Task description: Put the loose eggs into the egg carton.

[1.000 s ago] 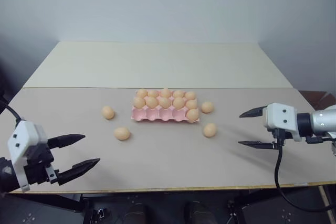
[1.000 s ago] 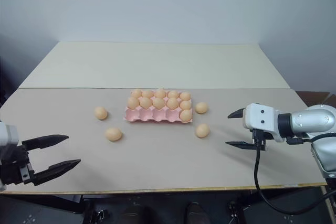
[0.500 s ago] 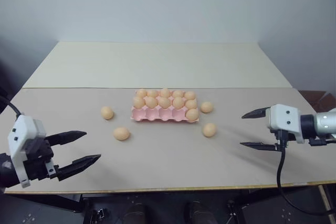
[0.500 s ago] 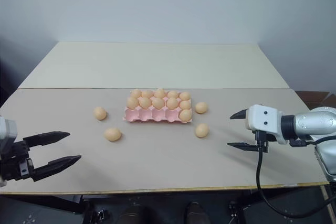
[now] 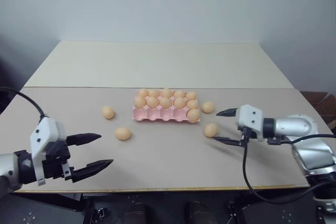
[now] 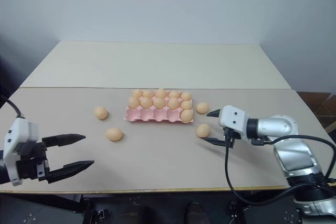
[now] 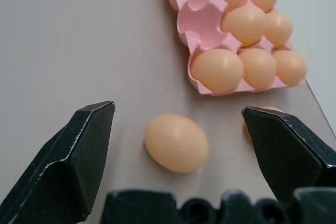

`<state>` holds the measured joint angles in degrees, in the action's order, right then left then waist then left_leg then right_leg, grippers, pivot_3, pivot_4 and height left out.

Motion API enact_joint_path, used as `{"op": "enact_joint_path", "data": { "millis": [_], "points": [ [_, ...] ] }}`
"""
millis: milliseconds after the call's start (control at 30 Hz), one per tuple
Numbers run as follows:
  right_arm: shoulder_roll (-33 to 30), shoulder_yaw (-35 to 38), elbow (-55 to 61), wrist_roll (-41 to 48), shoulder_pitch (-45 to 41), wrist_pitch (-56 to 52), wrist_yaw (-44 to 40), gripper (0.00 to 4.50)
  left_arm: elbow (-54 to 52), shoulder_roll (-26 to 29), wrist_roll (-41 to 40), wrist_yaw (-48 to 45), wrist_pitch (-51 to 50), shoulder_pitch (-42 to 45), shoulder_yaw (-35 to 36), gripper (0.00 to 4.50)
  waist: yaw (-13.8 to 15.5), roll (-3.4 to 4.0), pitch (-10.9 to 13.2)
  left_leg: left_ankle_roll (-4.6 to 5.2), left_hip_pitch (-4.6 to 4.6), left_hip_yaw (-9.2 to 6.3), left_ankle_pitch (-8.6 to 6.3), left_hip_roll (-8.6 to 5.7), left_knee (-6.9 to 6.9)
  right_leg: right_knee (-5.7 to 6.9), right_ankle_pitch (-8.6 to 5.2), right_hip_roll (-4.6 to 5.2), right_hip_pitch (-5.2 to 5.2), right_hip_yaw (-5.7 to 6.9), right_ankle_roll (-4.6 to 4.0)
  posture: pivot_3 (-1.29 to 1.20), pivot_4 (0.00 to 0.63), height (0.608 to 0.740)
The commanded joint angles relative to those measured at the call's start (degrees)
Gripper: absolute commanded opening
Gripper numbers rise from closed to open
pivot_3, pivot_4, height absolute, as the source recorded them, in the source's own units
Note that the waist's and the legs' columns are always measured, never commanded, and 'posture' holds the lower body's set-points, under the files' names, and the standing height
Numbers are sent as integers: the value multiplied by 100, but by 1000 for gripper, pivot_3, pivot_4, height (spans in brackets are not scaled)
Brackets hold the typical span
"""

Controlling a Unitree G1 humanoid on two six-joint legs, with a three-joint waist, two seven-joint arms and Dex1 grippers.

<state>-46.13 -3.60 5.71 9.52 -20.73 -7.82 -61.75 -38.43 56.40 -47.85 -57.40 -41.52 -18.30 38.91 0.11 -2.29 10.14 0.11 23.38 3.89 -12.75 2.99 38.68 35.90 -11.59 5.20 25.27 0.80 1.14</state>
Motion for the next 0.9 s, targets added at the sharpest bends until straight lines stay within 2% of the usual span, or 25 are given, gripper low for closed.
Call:
{"op": "enact_joint_path", "data": {
  "millis": [33,233,600,700,833,900],
  "points": [
    [177,-75,-115,-258,-96,254,303,4500,13,85,44,-82,137,182,-170,4452,-2,0,0,0,0,0,0,0,0,0,0,0,0,0,0,0,150,740],
    [658,-355,-815,-777,-304,474,835,4500,223,206,133,-169,159,633,-592,4452,-22,0,0,1,-2,0,0,0,0,4,0,-2,0,0,-1,0,150,740],
    [743,-426,-1533,-1010,-492,709,920,4500,288,183,270,-287,177,700,-686,4452,-81,1,0,2,-2,-1,1,1,-1,4,0,-4,-2,0,0,0,150,740],
    [721,-374,-1436,-818,-426,714,706,3912,278,146,304,-316,185,628,-637,4500,-81,1,0,2,-3,-2,1,1,-1,5,0,-4,-2,0,0,0,150,740],
    [748,-374,-1461,-840,-429,747,705,2610,318,99,387,-326,237,573,-658,4500,-88,1,0,2,-3,-2,1,1,-1,5,0,-3,-2,-2,0,0,150,740],
    [757,-381,-1478,-874,-442,757,737,2394,328,84,430,-323,267,559,-680,4500,-86,1,0,2,-4,-2,1,1,-1,5,0,-4,-2,-1,0,0,150,740]
  ]
}}
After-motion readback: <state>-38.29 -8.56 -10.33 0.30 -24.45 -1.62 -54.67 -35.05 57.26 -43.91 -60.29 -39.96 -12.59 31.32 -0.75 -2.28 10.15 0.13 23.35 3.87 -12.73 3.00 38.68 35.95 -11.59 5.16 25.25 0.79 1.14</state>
